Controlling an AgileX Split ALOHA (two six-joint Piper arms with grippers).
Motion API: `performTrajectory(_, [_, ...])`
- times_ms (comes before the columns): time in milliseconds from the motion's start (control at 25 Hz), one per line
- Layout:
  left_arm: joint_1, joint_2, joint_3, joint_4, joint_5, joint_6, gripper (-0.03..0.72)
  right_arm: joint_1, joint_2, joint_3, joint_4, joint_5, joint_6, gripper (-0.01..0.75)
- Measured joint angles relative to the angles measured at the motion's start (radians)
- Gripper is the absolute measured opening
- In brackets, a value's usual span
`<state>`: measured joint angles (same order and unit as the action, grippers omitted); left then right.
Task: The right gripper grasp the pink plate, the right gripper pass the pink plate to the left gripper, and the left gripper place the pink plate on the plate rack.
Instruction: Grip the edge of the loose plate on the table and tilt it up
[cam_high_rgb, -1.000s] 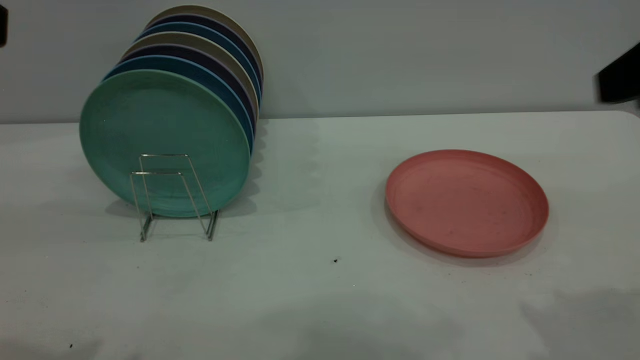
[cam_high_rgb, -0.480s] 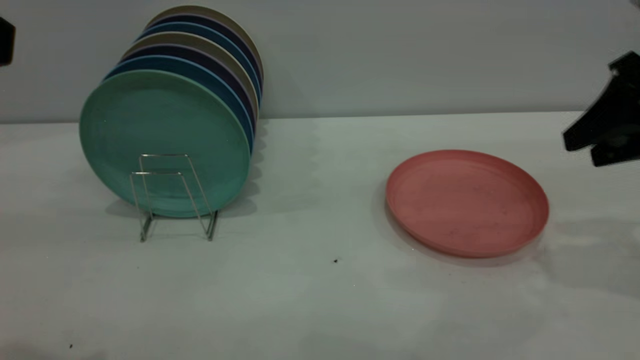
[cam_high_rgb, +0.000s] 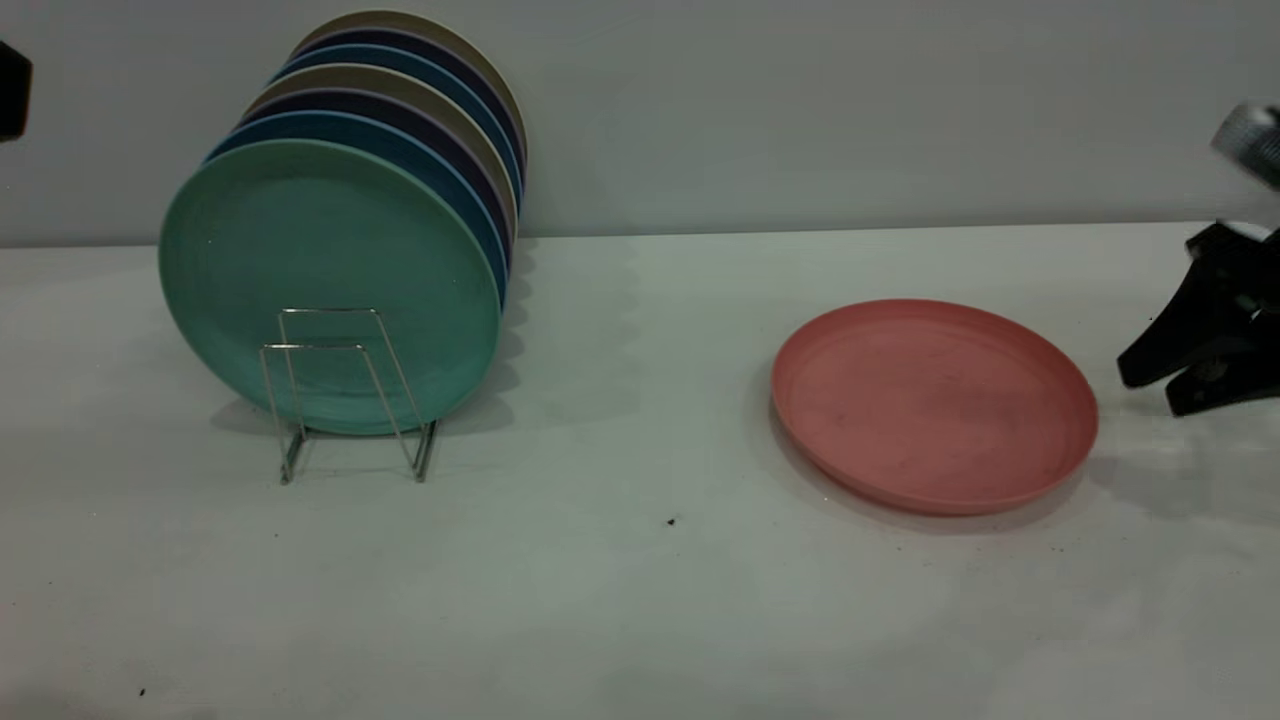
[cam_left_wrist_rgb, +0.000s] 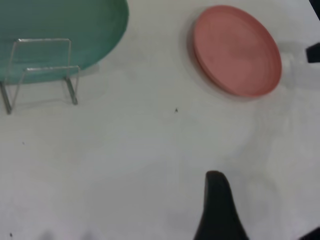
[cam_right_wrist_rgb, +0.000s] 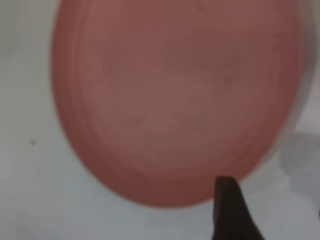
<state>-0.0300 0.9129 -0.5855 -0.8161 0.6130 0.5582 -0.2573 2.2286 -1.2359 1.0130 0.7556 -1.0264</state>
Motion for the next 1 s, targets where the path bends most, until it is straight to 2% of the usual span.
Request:
performTrajectory(280, [0.0, 0.0, 0.0, 0.0, 0.028, 0.0, 0.53, 0.0, 0.116, -0.109, -0.007, 0.023, 0.038, 0.439])
performTrajectory(640, [0.0, 0.0, 0.0, 0.0, 0.029, 0.0, 0.53, 0.004, 0.184, -0.131, 0.113, 0.0, 0.037, 0.439])
performTrajectory(1000, [0.0, 0.0, 0.0, 0.0, 0.027, 0.0, 0.53, 0.081, 0.195, -0.132, 0.211, -0.094, -0.009, 0.348])
